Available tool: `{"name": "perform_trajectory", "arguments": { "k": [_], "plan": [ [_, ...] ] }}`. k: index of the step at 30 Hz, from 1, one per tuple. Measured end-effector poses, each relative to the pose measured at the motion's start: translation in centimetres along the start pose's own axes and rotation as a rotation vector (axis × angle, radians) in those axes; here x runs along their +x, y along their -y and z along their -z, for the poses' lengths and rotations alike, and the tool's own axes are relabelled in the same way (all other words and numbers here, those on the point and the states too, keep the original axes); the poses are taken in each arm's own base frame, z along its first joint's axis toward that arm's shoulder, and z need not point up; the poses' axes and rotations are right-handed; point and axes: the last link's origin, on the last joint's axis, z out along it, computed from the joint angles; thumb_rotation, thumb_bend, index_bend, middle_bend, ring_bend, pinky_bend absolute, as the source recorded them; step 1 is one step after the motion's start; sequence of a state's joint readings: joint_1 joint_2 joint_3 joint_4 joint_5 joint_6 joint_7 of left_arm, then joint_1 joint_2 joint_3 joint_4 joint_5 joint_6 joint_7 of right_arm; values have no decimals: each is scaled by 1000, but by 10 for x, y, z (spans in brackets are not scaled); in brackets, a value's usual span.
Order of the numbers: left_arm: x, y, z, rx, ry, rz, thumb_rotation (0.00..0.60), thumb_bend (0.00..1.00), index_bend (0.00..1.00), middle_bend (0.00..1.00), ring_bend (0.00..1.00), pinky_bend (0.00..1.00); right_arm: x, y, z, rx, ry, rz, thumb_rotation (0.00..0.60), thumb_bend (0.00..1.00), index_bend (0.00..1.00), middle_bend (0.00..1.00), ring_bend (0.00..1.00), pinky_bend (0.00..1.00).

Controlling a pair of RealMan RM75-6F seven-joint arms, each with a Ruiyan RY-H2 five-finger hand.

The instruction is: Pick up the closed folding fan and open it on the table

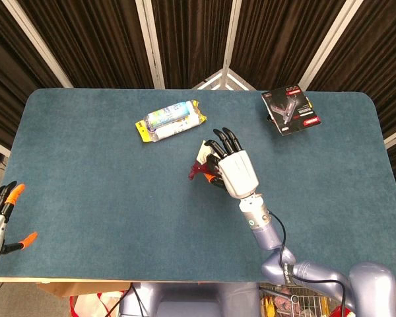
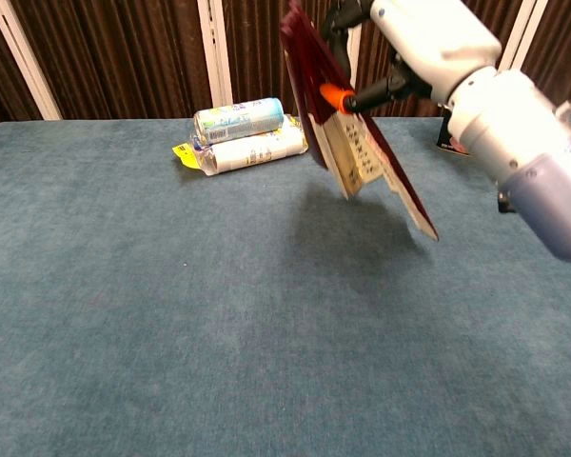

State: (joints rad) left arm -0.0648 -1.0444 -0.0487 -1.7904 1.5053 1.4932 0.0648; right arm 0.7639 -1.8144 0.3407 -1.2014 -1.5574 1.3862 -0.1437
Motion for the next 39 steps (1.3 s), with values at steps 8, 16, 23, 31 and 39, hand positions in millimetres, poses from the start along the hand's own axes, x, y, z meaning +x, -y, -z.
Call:
{"name": "perform_trajectory", "arguments": {
  "k": [8, 16, 23, 31, 39],
  "plan": [
    [23, -32, -42, -90, -66, 29, 600, 25, 118, 0, 0, 0, 18, 6, -15, 23, -24, -3, 600, 762, 813, 359, 152, 143],
    [46, -76, -105, -192, -118, 26, 600, 98, 251, 1, 0, 0, 31, 21, -19, 54, -26, -35, 600, 762, 814, 359, 152, 160],
    [48, -116, -142, -264, -131, -9, 600, 168, 331, 22, 0, 0, 39, 32, -22, 81, -22, -41, 600, 761, 816, 363, 152, 163],
    [36, -156, -167, -331, -102, -11, 600, 259, 408, 57, 0, 0, 46, 43, -24, 107, -17, -50, 600, 762, 820, 365, 152, 163],
    [14, -196, -183, -390, -63, -5, 600, 282, 425, 66, 0, 0, 49, 45, -23, 118, -4, -43, 600, 761, 822, 366, 151, 163]
  ]
}}
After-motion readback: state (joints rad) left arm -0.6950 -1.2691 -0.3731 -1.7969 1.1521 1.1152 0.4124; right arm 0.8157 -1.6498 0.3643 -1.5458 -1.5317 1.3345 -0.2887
